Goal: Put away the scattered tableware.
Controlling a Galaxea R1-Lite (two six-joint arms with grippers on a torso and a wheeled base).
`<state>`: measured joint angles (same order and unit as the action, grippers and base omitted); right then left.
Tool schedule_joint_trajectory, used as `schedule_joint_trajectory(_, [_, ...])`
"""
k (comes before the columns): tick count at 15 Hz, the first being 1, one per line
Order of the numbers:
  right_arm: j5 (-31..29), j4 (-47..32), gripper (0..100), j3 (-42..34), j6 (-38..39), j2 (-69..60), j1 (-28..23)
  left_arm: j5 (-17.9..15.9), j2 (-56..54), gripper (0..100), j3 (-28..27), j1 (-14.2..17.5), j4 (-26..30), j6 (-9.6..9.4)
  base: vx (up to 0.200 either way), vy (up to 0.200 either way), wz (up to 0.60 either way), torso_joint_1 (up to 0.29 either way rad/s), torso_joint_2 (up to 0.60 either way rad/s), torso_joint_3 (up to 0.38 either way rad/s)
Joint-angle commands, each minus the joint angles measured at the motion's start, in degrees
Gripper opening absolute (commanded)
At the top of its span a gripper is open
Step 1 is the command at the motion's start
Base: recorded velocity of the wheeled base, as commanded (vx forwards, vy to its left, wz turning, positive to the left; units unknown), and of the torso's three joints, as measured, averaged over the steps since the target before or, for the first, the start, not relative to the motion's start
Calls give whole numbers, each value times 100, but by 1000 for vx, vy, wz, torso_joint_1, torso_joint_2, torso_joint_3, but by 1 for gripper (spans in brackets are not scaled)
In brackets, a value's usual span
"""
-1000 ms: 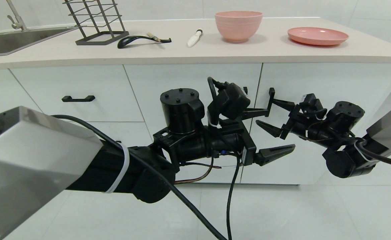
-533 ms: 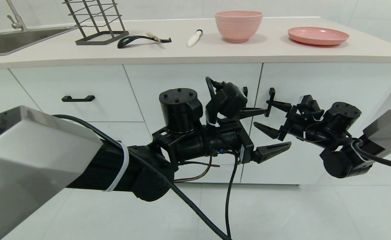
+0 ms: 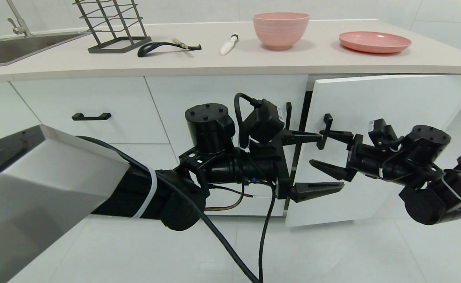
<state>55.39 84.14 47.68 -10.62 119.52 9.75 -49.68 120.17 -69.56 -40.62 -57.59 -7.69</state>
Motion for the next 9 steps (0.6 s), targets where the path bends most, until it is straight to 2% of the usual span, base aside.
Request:
schedule_joint_trajectory(1, [393,85,100,-927,-28,-1027,9,-7,191,100,-207,45,-7,49,0,0,0,0,0,0])
schedule_joint_trajectory(3, [569,366,100,-1779,-37,-1475,-17,195,463,100,-708,63,-33,268,0,0,0,0,0,0])
schedule_joint_trajectory(4, [578,366,100,-2166,-81,-1730,-8,441,700,100,-1218,72,-7,444,0,0,0,0,0,0])
schedule_joint_trajectory(6, [578,366,100,-2360,-116,-1976,9,433,1236,100,-2229,28,20,708,0,0,0,0,0,0])
schedule_joint_trajectory(9, [569,366,100,-2500,-151,-2020,9,591,1773,100,-3046,-69,204,743,0,0,0,0,0,0])
